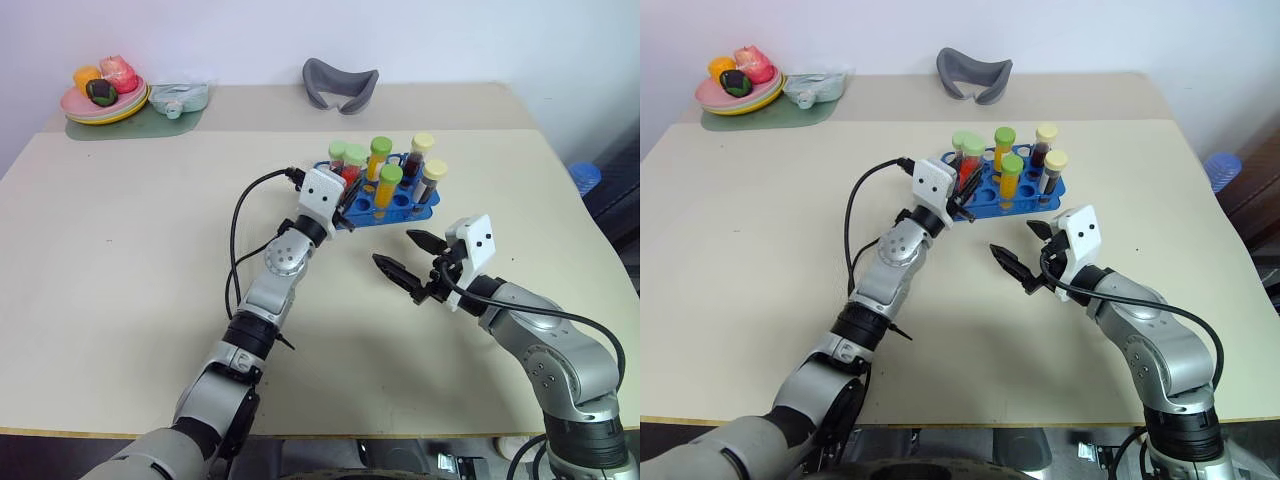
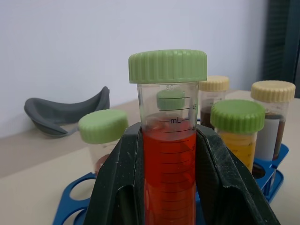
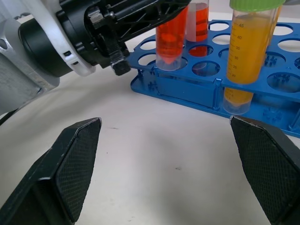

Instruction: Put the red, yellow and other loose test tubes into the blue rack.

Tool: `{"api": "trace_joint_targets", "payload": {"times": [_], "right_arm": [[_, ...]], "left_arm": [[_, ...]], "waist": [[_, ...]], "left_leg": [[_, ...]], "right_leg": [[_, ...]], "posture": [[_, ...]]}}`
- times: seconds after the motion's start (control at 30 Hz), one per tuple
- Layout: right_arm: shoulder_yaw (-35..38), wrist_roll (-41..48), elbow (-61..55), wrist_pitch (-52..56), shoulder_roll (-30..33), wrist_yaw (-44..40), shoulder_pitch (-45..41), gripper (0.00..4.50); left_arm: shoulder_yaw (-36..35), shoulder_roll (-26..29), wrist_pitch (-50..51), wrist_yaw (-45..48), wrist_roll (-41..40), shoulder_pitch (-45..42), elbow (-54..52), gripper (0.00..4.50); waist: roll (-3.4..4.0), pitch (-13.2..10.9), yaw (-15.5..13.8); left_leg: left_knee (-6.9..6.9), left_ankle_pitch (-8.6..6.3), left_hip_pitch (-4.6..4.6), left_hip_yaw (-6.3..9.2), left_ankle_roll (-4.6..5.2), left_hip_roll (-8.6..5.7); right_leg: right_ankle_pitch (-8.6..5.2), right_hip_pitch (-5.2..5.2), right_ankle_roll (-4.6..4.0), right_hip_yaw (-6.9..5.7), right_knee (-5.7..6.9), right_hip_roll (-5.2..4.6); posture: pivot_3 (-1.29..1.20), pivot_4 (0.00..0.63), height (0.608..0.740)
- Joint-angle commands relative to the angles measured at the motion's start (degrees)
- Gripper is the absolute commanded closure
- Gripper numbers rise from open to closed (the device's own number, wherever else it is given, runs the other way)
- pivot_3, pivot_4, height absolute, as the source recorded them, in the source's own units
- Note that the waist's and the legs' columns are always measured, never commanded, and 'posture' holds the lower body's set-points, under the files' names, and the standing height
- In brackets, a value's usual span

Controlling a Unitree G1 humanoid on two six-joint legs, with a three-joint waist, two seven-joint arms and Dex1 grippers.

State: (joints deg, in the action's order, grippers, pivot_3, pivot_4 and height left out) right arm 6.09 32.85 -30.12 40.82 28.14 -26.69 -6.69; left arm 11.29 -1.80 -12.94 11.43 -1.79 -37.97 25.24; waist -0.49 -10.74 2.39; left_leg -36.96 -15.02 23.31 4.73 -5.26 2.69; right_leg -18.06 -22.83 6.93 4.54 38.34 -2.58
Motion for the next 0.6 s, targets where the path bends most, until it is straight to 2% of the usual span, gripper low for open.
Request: {"api": "trace_joint_targets", "payload": {"times": [0.03, 0.6], "right_arm": [[1.19, 0.95, -2.97, -0.38, 0.23, 0.28, -0.38, 0.0], [-0.05, 1.72, -4.73, 1.05, -0.41, 1.55, -0.64, 0.0]], "left_arm": [[-1.21, -1.26, -1.8, 1.13, -0.62, -1.21, 0.41, 3.64], [-2.64, -2.62, -8.59, 2.64, -0.05, -2.84, 8.68, 3.64]], "waist": [[0.0, 0.0, -0.01], [0.0, 0.0, -0.03]], "left_leg": [[0.0, 0.0, 0.0, 0.0, 0.0, 0.0], [0.0, 0.0, -0.01, 0.02, 0.0, 0.0]], "right_leg": [[0.0, 0.0, 0.0, 0.0, 0.0, 0.0], [0.0, 0.04, 0.0, -0.02, -0.02, 0.0]], "posture": [[0.0, 0.15, 0.74], [0.0, 0.15, 0.74]]}}
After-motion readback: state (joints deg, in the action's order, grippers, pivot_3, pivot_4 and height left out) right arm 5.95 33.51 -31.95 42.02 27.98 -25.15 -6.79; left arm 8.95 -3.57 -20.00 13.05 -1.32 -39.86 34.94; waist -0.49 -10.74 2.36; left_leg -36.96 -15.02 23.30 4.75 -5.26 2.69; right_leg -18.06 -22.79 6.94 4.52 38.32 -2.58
